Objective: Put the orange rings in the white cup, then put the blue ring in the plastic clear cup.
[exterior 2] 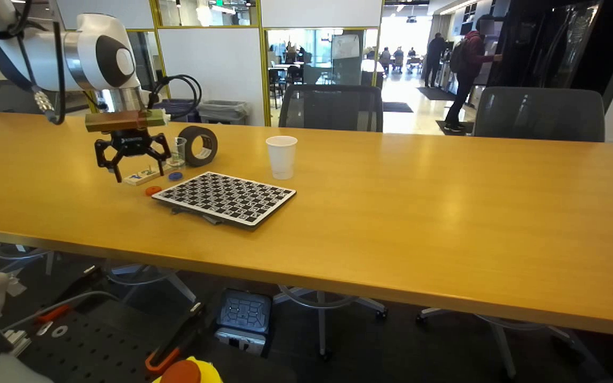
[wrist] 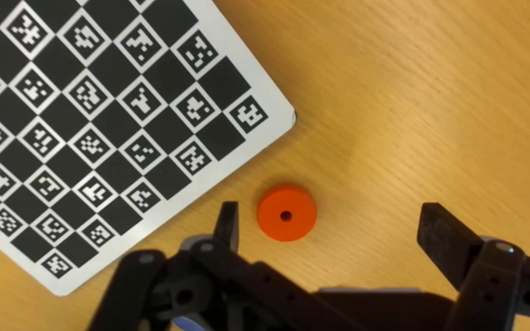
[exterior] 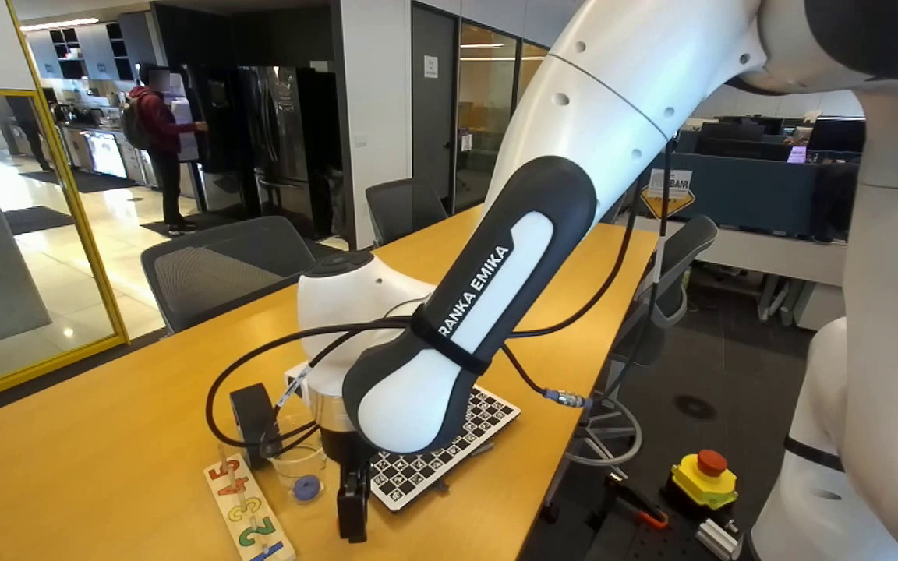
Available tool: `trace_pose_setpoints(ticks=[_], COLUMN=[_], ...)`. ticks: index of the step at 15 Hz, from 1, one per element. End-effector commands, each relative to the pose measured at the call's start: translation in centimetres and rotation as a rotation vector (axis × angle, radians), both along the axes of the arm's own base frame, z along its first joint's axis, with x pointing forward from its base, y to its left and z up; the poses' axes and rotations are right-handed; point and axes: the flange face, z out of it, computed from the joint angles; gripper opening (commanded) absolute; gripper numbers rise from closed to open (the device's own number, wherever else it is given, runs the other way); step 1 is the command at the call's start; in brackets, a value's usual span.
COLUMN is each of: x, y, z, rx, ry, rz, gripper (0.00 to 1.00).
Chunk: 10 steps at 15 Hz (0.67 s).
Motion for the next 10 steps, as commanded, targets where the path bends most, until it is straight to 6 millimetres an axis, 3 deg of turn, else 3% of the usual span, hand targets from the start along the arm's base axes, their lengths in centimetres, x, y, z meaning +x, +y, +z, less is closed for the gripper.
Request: trace_pose_setpoints(ticks=[1,10], x=[-0.4,0.9], y=[0.4,-0.3], z=[-0.2,-1.5], rx=[-0.010,-0.012], ry=[-0.021,-0.004], rz=[0.076,0.191], gripper=[1.00,1.00])
